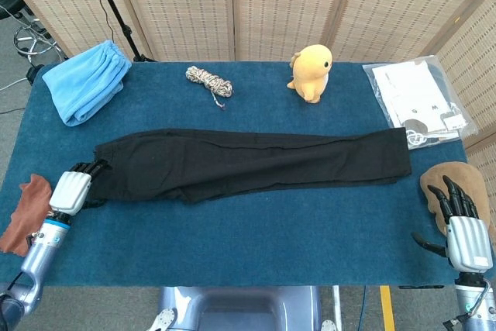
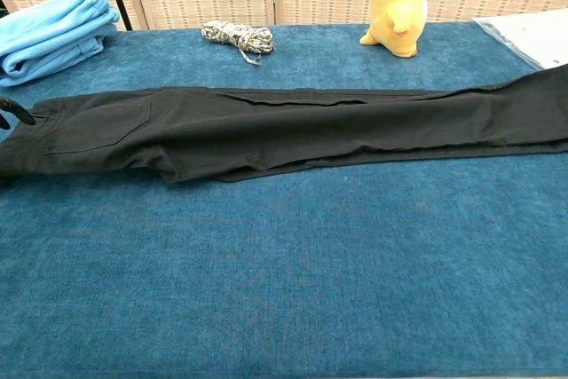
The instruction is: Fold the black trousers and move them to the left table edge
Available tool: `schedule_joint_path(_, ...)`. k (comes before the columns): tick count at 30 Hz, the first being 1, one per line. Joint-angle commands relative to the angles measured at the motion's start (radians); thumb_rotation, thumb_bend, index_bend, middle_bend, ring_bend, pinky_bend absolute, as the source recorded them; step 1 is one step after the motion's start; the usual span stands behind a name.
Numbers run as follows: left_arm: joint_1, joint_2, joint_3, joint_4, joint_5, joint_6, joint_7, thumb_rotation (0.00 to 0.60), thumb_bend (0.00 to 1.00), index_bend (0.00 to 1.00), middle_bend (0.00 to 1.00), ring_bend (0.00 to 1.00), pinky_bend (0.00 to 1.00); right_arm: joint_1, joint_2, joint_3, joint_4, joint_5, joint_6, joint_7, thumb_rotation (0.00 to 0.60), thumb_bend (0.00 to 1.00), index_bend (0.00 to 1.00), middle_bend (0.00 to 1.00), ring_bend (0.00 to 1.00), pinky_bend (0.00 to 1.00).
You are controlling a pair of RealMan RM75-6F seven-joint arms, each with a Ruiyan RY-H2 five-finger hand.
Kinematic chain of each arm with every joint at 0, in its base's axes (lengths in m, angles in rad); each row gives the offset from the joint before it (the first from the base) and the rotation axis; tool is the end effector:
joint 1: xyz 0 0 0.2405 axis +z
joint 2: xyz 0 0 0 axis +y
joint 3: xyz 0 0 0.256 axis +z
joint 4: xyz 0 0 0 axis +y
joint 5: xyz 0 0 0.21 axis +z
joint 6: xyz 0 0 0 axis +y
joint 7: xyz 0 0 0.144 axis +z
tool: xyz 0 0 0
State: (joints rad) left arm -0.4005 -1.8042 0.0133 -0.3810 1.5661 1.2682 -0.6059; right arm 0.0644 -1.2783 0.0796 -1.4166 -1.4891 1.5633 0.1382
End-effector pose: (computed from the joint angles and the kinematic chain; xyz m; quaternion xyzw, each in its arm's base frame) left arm -0.3665 0.3031 0.0343 -0.6656 -0.3836 -0.3993 0.5004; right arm -0.3325 -0.1813 0.1406 0.5410 -0.3939 0.4434 0.5963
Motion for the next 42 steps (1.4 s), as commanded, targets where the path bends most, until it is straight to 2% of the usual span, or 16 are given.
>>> schedule_joint_path(1, -0.004, -0.006, -0.005, 0.008, -0.005, -0.002, -0.001, 0.6, 0.3, 0.33, 0.27, 0.32, 0.29, -0.001, 0.0, 0.001, 0.0, 0.0, -0.002, -0.001, 0.6, 0.0, 0.15, 0.02, 0.0, 0.1)
schedule_joint_path(7, -0.01, -0.019, -0.007, 0.031, -0.011, -0.019, 0.019, 0.6, 0.41, 0.35, 0.29, 0.33, 0.35, -0.002, 0.002, 0.002, -0.003, 0.001, -0.009, 0.005, 0.6, 0.0, 0.15, 0.02, 0.0, 0.1)
schedule_joint_path(12, -0.015, -0.025, -0.005, 0.043, -0.011, -0.03, 0.025, 0.6, 0.43, 0.42, 0.35, 0.35, 0.36, -0.003, 0.003, 0.001, -0.007, -0.002, -0.012, 0.008, 0.6, 0.0, 0.15, 0.02, 0.0, 0.1)
schedule_joint_path(20, -0.015, -0.019, -0.007, 0.079, -0.015, -0.026, 0.034, 0.6, 0.43, 0.6, 0.5, 0.44, 0.42, -0.006, 0.009, 0.004, -0.014, 0.0, -0.017, 0.025, 0.6, 0.0, 0.15, 0.02, 0.0, 0.1)
schedule_joint_path(23, -0.017, 0.004, 0.008, 0.075, -0.004, -0.048, 0.017, 0.6, 0.43, 0.64, 0.53, 0.45, 0.43, -0.007, 0.011, 0.005, -0.016, 0.0, -0.017, 0.027, 0.6, 0.0, 0.15, 0.02, 0.0, 0.1)
schedule_joint_path(32, -0.014, 0.035, -0.002, 0.094, -0.017, -0.047, 0.013, 0.6, 0.43, 0.67, 0.56, 0.46, 0.44, -0.009, 0.008, 0.003, -0.024, -0.005, -0.02, 0.023, 0.6, 0.0, 0.15, 0.02, 0.0, 0.1)
schedule_joint_path(42, 0.034, 0.073, -0.003, 0.124, -0.025, 0.004, 0.012, 0.6, 0.44, 0.67, 0.56, 0.46, 0.44, -0.01, 0.011, 0.005, -0.034, -0.009, -0.019, 0.026, 0.6, 0.0, 0.15, 0.02, 0.0, 0.1)
